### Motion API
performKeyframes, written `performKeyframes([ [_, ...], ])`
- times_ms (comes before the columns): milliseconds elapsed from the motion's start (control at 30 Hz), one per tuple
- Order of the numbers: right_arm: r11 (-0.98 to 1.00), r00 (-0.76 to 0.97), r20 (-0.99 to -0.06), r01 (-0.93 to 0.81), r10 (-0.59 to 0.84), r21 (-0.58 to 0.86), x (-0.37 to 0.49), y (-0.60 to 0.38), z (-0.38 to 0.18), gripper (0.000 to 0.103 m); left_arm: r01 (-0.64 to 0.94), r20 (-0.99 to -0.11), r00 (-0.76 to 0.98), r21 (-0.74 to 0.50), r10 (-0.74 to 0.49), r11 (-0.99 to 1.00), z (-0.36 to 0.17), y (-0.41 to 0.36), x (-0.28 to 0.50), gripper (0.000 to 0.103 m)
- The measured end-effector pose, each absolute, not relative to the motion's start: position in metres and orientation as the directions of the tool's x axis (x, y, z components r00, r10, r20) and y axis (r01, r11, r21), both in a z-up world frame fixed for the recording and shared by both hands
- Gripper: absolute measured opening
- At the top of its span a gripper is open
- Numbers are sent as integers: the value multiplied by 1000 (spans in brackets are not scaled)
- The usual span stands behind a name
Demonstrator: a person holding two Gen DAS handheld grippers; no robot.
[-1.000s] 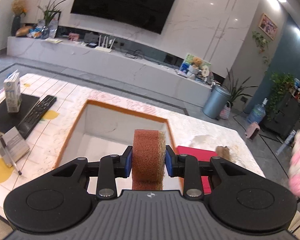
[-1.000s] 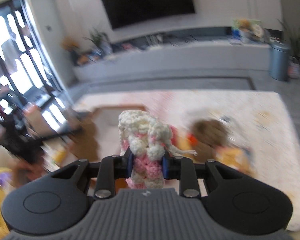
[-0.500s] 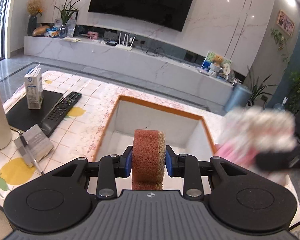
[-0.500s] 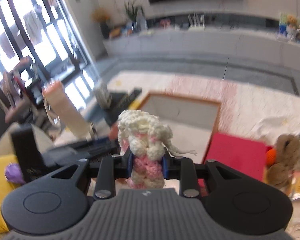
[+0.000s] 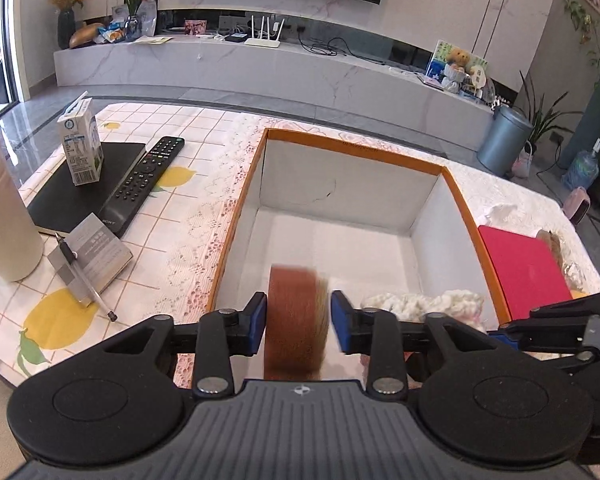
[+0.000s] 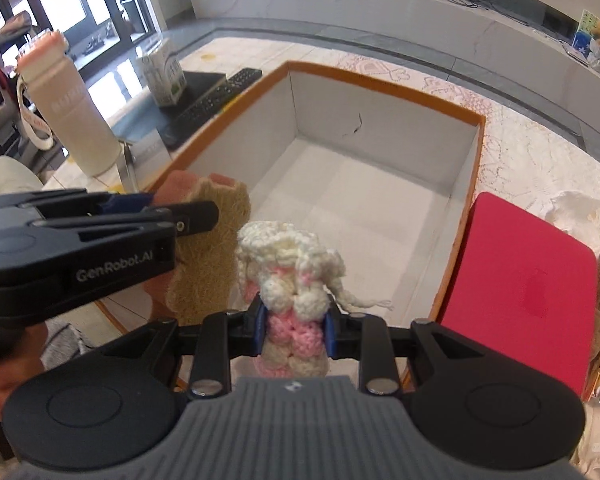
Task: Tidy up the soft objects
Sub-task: 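Release the sponge with the left gripper while the right gripper drops the crocheted toy into the box, then move both open grippers back toward the remaining soft objects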
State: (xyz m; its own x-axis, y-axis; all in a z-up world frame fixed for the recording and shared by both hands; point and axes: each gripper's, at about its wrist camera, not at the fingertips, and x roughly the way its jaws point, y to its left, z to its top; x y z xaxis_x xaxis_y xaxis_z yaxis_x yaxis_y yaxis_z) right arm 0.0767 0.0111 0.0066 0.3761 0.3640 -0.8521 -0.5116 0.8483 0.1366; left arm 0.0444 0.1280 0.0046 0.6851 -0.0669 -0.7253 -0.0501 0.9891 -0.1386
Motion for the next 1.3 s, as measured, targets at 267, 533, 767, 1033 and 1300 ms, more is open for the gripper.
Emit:
performKeyframes([
  [267, 843, 383, -862, -531, 334, 91, 75, 12, 1, 26, -23, -602, 792, -202, -105, 979, 26, 131, 27, 84],
  [533, 841, 368, -876, -536, 313, 76, 82, 25, -9, 26, -95, -565, 822, -259, -71, 961, 30, 151, 27, 88],
  [767, 834, 379, -894, -552, 239, -11, 85, 47, -27, 27, -160, -591, 806, -251, -20, 955, 18, 161, 34, 88],
  [1033, 838, 362, -898, -545, 249, 13, 83, 52, -25, 40, -141, -525, 851, -252, -13, 957, 22, 159, 25, 88],
  [1300, 832, 404, -857, -552, 321, 52, 66, 43, 16, 83, -210, -454, 889, -302, 54, 930, 31, 173, 16, 88],
])
